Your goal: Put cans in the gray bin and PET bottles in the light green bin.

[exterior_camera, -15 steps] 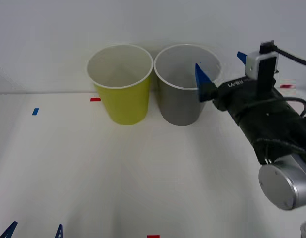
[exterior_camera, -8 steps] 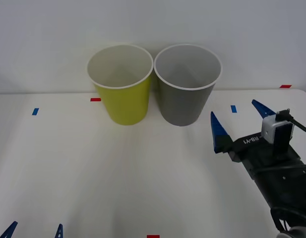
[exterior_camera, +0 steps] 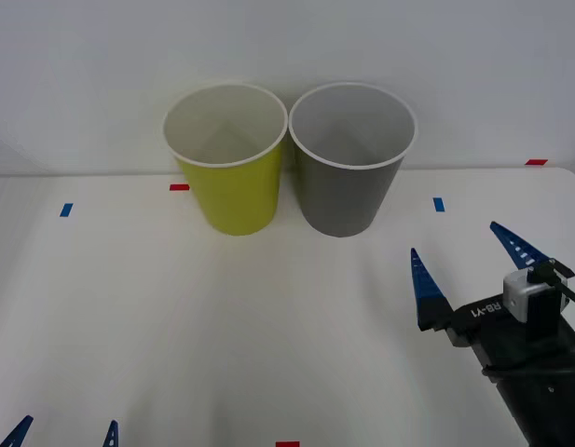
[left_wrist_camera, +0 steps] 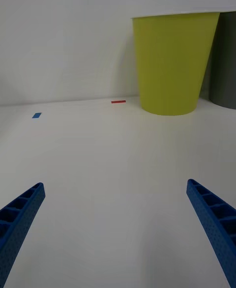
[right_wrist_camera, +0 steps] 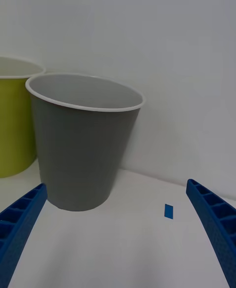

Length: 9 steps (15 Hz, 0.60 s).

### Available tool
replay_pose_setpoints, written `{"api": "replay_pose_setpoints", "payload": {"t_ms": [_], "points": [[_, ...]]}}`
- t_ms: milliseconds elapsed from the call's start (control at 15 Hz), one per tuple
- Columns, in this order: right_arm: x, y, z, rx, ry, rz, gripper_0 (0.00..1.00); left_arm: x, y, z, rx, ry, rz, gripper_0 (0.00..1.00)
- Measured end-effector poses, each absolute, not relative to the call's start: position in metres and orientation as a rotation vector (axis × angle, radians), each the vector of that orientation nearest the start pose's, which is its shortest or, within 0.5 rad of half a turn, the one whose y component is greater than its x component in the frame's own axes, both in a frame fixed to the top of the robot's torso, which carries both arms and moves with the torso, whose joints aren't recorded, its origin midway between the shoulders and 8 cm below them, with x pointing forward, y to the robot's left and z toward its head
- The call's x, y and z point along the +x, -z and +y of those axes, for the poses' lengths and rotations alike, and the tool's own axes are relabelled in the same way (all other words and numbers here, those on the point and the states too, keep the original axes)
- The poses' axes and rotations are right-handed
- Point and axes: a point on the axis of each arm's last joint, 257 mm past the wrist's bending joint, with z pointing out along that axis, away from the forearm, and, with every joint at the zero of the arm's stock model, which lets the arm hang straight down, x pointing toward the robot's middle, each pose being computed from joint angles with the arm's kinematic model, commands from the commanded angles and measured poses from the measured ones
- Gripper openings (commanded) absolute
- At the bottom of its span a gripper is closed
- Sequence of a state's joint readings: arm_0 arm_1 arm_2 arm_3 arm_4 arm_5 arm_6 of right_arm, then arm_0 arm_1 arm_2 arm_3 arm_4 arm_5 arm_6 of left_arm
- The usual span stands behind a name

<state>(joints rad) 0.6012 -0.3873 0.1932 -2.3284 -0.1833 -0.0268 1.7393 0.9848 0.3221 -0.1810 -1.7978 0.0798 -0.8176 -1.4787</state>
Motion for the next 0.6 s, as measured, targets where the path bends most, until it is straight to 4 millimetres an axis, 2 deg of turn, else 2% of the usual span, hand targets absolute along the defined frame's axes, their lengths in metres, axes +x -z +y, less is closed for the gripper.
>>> {"api": "replay_pose_setpoints", "payload": {"t_ms": [133,600], "points": [[0.36,0.133,-0.214,-0.342,0.069,1.346,0.97,0.207,0.277,0.285,0.047,-0.004,1.52,1.0],[0.29,0.221,-0.235,-0.206,0.107,1.367,0.97,0.207,0.277,0.285,0.047,-0.004,1.52,1.0]]}}
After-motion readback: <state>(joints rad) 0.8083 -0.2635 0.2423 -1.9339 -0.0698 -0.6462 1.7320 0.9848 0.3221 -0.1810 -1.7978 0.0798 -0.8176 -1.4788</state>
